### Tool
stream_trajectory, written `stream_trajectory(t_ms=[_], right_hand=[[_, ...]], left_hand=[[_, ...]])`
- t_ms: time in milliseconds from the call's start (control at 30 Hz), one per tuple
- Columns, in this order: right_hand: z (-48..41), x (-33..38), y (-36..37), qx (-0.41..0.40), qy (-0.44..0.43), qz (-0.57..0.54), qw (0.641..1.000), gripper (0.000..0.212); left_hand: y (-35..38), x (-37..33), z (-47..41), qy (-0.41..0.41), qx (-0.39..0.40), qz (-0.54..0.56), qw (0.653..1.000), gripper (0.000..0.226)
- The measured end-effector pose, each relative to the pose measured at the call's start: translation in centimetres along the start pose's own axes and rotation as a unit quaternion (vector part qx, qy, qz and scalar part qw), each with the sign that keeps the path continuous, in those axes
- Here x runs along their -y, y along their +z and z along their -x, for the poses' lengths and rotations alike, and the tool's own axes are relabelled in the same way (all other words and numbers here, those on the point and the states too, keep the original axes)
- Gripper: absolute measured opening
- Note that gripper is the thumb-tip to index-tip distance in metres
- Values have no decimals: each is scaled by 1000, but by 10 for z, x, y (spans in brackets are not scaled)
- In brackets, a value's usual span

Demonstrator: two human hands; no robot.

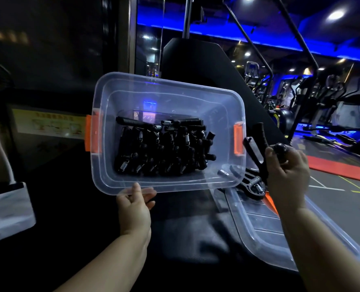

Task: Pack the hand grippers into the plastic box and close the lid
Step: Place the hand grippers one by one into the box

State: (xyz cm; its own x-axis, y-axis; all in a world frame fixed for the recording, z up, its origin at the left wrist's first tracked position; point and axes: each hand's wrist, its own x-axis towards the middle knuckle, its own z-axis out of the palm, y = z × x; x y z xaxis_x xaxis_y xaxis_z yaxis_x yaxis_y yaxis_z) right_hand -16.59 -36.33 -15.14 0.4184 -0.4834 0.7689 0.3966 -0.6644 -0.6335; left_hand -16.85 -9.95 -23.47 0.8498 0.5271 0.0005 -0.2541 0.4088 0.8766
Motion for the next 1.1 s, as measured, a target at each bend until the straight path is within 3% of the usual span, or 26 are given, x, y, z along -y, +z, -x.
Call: stream_trajectory(t_ms=[100,200,400,533,1100], right_hand=[[2,13,7,10,-41,-21,999,36],[2,26,22,72,-67,-11,995,41],[2,54,57,176,-146,59,972,20],[-3,72,94,233,-167,55,956,19],[0,115,214,289,-222,75,928,19]], left_hand=[[0,-1,1,2,4,1,1000,12],[-1,-1,0,-1,2,0,1000,12],[-1,-4,2,-17,5,22,1000,12],[-2,-5,2,-27,5,33,999,11],[-2,0,-4,-26,1,43,999,11]])
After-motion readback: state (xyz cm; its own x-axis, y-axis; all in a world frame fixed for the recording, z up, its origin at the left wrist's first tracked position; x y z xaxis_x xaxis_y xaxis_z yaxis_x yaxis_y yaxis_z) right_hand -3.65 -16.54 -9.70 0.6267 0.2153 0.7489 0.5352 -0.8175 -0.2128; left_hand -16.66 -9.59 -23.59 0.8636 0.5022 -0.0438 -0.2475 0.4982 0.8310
